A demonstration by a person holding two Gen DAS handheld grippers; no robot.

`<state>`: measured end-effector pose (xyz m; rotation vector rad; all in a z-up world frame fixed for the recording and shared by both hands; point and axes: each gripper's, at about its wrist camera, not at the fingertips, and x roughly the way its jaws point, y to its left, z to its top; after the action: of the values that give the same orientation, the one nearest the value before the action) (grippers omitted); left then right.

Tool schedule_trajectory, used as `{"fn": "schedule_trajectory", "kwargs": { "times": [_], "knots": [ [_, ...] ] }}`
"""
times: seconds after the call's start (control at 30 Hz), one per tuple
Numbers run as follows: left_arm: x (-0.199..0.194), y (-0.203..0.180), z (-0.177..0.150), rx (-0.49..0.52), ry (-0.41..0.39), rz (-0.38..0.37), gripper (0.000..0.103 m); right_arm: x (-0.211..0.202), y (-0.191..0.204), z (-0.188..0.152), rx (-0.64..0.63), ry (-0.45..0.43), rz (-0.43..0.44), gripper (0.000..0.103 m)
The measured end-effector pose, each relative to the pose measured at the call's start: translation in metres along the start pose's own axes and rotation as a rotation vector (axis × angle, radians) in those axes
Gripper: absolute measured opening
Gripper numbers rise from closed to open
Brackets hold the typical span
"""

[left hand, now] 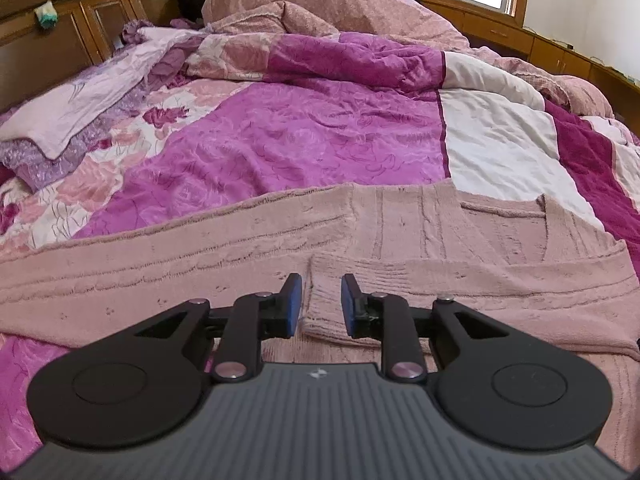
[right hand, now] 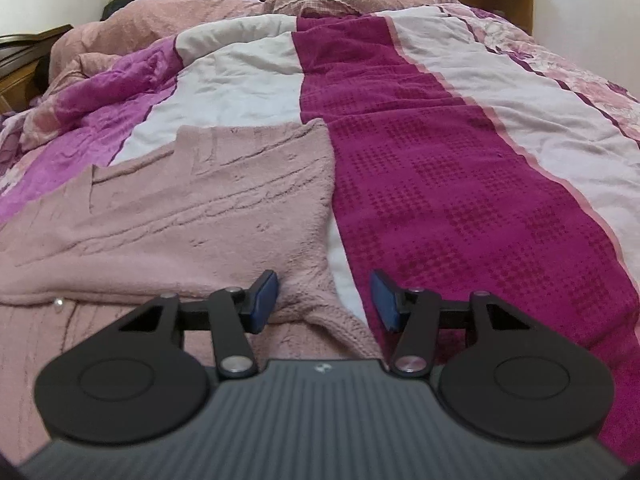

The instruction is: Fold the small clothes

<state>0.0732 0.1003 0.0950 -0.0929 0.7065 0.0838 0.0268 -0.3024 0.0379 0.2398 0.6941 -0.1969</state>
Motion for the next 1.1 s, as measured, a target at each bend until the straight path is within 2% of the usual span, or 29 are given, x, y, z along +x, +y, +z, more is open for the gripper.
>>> {"fn": "schedule_trajectory", "kwargs": {
  "times": [0.17, 0.3, 0.37, 0.43, 0.53, 0.6, 0.77, 0.9, 0.93, 0.97, 1.0, 1.03, 1.1],
  "knots": [
    [-0.003, 0.003, -0.004, -0.009, 0.014, -0.017, 0.03, -0.015, 0.004, 0.007, 0.034, -0.022, 0.018, 0.055],
    [-0.008, 0.0, -0.007, -0.02, 0.022, -0.049, 0.039, -0.034, 0.022, 0.01, -0.014, -0.074, 0.045, 0.055],
    [-0.011, -0.005, -0.007, -0.022, 0.025, -0.082, 0.042, -0.041, 0.033, 0.009, -0.032, -0.074, 0.092, 0.056],
    [-0.013, -0.013, -0.008, -0.003, 0.025, -0.105, 0.045, -0.043, 0.045, 0.006, -0.03, -0.041, 0.182, 0.056],
    [-0.011, -0.027, -0.011, 0.043, 0.026, -0.119, 0.046, -0.031, 0.057, 0.002, 0.067, 0.07, 0.34, 0.056],
    [-0.008, -0.032, -0.014, 0.056, 0.033, -0.129, 0.046, -0.016, 0.061, -0.002, 0.173, 0.138, 0.397, 0.056],
    [0.002, -0.035, -0.019, 0.062, 0.054, -0.149, 0.046, 0.006, 0.07, -0.005, 0.299, 0.138, 0.384, 0.057],
    [0.015, -0.034, -0.018, 0.071, 0.065, -0.135, 0.046, 0.013, 0.073, -0.003, 0.377, 0.129, 0.425, 0.056],
    [0.018, -0.033, -0.018, 0.071, 0.067, -0.134, 0.046, 0.013, 0.074, -0.002, 0.387, 0.122, 0.432, 0.054],
    [0.02, -0.033, -0.018, 0.07, 0.069, -0.133, 0.046, 0.013, 0.075, -0.002, 0.398, 0.112, 0.44, 0.048],
    [0.023, -0.033, -0.018, 0.069, 0.071, -0.132, 0.046, 0.012, 0.074, -0.001, 0.408, 0.104, 0.449, 0.03],
    [0.025, -0.033, -0.018, 0.069, 0.071, -0.132, 0.046, 0.012, 0.073, -0.002, 0.413, 0.105, 0.458, 0.018],
    [0.029, -0.033, -0.017, 0.075, 0.072, -0.133, 0.046, 0.01, 0.073, -0.002, 0.427, 0.101, 0.481, 0.01]
  ]
}}
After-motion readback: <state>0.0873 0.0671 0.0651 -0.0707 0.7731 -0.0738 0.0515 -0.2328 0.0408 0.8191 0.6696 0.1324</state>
